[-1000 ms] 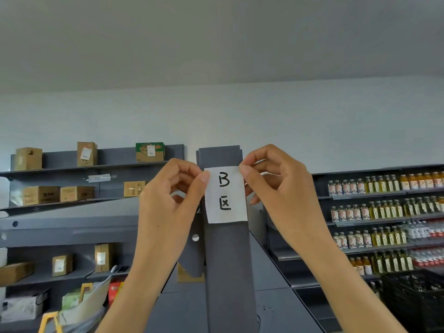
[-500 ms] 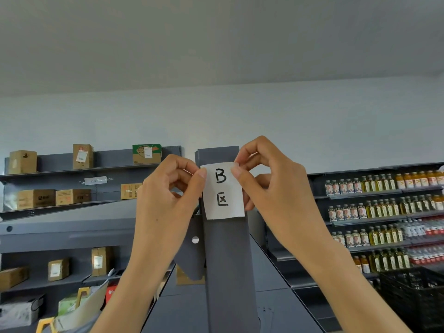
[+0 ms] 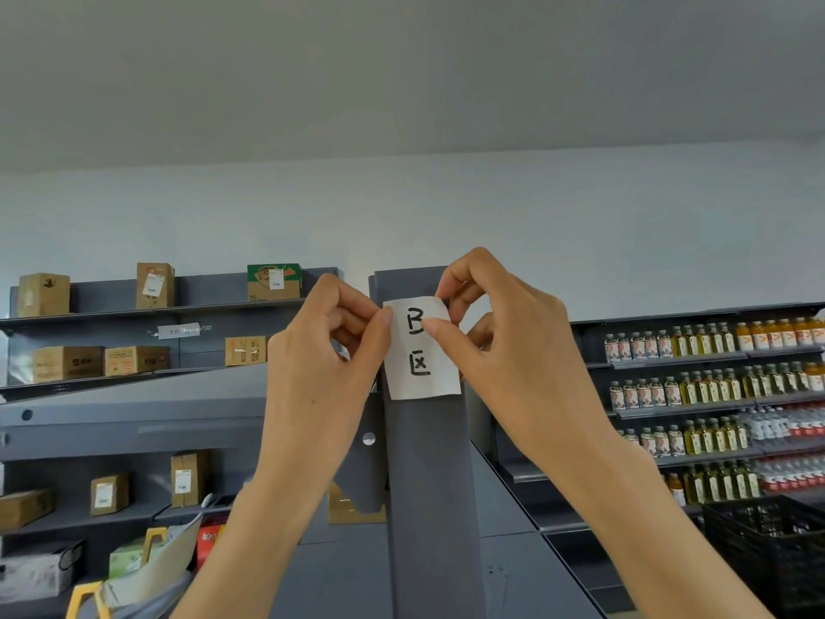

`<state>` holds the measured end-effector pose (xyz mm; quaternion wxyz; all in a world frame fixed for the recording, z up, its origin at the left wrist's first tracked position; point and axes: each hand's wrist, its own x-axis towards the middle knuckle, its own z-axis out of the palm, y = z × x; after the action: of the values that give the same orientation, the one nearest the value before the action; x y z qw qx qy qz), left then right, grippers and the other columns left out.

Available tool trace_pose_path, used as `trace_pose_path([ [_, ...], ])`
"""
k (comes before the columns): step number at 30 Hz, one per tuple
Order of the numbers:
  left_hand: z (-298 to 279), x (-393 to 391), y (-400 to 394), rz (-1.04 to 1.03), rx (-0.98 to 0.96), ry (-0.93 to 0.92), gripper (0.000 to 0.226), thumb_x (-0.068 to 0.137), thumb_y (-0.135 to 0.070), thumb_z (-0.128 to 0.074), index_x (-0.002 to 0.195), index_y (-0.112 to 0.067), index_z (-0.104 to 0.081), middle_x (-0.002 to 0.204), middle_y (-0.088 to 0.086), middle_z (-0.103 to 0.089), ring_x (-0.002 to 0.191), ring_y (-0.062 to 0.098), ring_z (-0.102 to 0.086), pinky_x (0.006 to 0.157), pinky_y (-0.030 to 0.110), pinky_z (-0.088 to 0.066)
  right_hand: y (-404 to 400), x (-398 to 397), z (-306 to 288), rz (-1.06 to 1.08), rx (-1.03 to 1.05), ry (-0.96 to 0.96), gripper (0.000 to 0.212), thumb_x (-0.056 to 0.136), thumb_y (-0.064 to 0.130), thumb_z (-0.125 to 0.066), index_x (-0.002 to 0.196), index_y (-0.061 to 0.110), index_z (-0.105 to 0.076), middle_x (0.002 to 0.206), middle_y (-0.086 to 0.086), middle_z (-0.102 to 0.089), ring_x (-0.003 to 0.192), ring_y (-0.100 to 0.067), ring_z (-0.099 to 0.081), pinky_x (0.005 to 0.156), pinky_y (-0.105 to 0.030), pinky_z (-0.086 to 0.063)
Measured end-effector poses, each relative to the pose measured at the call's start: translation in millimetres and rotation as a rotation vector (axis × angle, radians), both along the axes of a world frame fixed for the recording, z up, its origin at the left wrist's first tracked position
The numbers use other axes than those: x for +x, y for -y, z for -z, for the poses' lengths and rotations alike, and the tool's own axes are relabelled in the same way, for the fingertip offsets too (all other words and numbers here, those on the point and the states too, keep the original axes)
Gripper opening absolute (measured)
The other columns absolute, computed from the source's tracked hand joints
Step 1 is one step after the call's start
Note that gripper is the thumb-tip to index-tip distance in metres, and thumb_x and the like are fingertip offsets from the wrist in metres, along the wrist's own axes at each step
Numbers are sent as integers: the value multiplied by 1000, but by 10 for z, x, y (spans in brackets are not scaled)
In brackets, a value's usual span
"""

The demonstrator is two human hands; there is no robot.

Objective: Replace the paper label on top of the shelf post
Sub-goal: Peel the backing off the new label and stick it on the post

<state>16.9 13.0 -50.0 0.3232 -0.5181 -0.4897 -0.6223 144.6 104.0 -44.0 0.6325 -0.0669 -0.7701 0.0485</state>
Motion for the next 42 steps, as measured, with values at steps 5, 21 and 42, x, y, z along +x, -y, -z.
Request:
trace_pose_path([
  [5,1,8,-1,-29,4,-12,23,90,-30,-63,77,-35,-45,75,-15,-65,82,-4,-65,58,13,-54,2,-7,3,27,9,-4,18,92,30,-69,100,25,-54,85,11,-61,67,-5,-68,52,-15,-52],
  [21,-78,-21,-148,-204,10,-150,28,97,-37,-52,124,-30,-54,120,-21,-50,128,12,-47,105,29,-31,-105,-180,-72,78,33,-103,43,94,46,-56,132,29,-43,129,10,-48,109,-11,-52,64,-22,-46],
  [42,290,-116,66,-132,-240,-258,92,79,-47,-69,154,-38,-17,163,-20,-9,154,10,-7,121,47,-22,-229,-51,402,-42,59,81,75,89,42,-58,154,31,-20,158,11,-26,143,-8,-27,104,-26,-38],
])
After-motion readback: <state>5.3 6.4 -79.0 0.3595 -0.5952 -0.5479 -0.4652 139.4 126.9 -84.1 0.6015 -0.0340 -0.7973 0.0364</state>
